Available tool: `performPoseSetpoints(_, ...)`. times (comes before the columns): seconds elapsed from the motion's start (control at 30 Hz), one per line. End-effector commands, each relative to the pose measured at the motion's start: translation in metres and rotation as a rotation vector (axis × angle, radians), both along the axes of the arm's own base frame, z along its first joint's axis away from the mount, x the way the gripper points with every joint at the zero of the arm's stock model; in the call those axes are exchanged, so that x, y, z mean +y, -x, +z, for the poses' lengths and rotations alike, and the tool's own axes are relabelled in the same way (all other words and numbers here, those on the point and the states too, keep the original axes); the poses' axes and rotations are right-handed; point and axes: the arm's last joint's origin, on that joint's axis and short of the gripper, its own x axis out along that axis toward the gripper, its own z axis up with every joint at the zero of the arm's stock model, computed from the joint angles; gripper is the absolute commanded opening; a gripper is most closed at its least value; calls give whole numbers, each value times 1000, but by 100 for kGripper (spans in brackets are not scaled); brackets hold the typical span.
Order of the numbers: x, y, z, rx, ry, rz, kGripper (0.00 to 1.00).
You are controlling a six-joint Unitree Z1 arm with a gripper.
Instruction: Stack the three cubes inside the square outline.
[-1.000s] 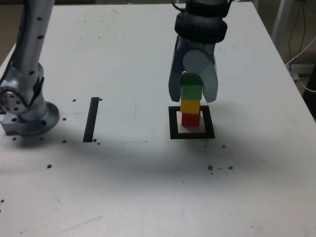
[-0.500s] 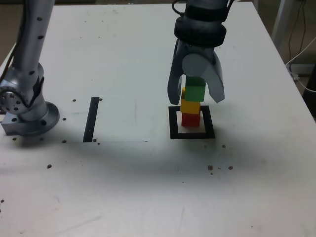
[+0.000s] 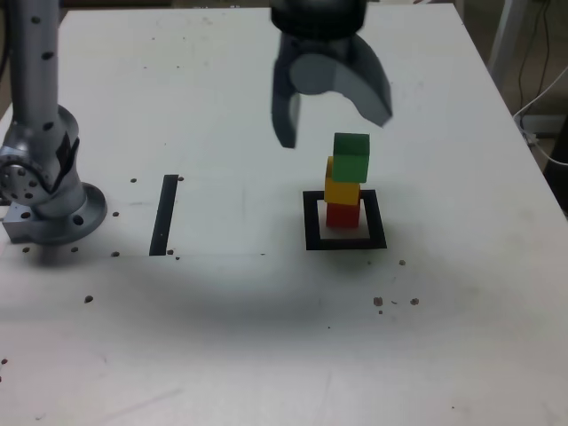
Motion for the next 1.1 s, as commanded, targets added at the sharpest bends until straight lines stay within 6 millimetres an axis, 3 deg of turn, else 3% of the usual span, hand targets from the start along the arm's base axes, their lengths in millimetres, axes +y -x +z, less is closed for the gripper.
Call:
performPoseSetpoints(0.0,1,13,4,-1,-6,7,100)
performPoseSetpoints(0.2,3,51,0,50,-17,30,100)
performPoseSetpoints(0.53,3,117,-40,105,8,70,100)
performPoseSetpoints(0.8,3,146,-66,121,28,73,100)
performPoseSetpoints(1.07,3,155,-83,137,33,74,100)
